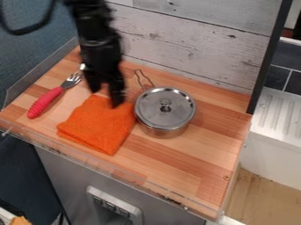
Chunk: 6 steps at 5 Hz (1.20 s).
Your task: Opens the silver pot and puts its cover on the yellow cloth
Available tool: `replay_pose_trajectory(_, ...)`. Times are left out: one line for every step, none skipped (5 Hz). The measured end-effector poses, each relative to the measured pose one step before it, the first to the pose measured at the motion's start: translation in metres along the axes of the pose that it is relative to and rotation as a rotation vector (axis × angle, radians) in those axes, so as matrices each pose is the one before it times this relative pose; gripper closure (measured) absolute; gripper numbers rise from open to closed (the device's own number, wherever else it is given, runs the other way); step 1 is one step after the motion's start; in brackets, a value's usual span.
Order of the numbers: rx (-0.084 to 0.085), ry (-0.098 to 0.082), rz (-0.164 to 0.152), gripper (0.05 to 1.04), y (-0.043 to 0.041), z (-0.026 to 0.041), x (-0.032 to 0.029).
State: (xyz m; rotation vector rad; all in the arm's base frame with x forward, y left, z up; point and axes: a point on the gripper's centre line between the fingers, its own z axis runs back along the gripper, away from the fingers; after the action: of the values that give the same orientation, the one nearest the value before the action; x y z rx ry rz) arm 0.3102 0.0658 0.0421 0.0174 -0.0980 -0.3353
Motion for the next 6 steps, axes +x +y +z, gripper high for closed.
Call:
replay_pose_trajectory(0.0393,-0.0136,0.0089,0.083,-0.01958,0.01204,0.02777)
replay_pose_trajectory(0.0046,-0.0033,-0.0002,0.083,-0.01335,-0.00229,0.01707)
replay_pose_trajectory(-0.0074,0.0210,0.0268,0.083,-0.00486,-0.00996,0.00632)
replay_pose_trajectory(-0.0175,0.0086,0.0077,0.083,-0.00843,-0.00679,0.00345)
replay_pose_trajectory(-0.0085,0.0127,-0.0331,0.083,-0.01301,-0.00700,0.00243)
replay_pose_trajectory(-0.0042,-0.0014,-0.0093,0.134,-0.00403,-0.00015,0.00155)
